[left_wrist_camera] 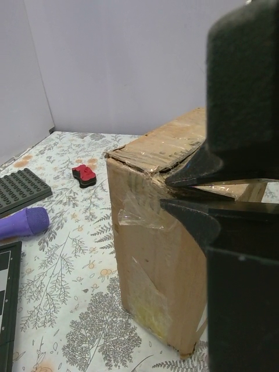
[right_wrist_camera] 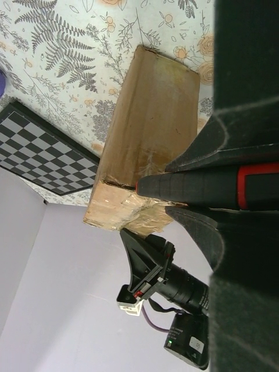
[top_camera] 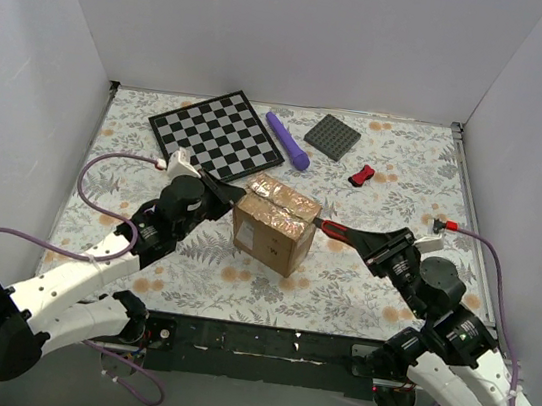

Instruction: Unpack the express box

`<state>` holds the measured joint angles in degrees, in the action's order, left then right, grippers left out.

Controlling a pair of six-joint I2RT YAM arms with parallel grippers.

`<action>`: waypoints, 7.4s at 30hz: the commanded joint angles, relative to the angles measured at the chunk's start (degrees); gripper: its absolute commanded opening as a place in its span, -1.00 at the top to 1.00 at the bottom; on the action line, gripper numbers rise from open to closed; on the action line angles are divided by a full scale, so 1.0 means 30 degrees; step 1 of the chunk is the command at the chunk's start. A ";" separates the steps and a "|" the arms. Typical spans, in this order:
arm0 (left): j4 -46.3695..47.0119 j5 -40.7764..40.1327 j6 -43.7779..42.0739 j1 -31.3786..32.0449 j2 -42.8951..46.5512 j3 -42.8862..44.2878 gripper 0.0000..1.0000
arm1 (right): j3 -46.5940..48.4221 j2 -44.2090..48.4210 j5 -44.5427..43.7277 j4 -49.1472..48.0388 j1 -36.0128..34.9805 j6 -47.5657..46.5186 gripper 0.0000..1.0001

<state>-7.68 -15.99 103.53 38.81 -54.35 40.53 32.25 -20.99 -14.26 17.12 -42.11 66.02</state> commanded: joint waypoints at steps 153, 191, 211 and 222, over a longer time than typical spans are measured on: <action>-0.1101 0.9929 -0.5914 -0.2127 -0.1893 -0.0913 -0.17 | 0.5689 -1.1399 -0.5648 0.5457 -0.6120 -1.3980 0.97; -0.1363 0.2403 -0.7175 -0.2797 -0.5445 0.3599 -0.57 | 0.6242 -1.5065 -0.8721 0.0055 -0.4509 -1.3188 0.97; -0.0105 1.4319 -0.9079 -0.4293 -0.2567 0.4213 -0.47 | 1.2536 -1.0083 -0.5098 0.4165 -0.4539 -2.0388 0.97; -0.1363 1.7632 -1.0366 -0.4293 -0.2889 0.4154 -0.30 | 1.4474 -1.0522 0.2700 0.3726 -0.4977 -2.4231 0.97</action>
<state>-10.11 31.53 75.18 25.98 -64.14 51.70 71.61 -51.94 -14.87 30.48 -56.05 -0.54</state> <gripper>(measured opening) 0.659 0.305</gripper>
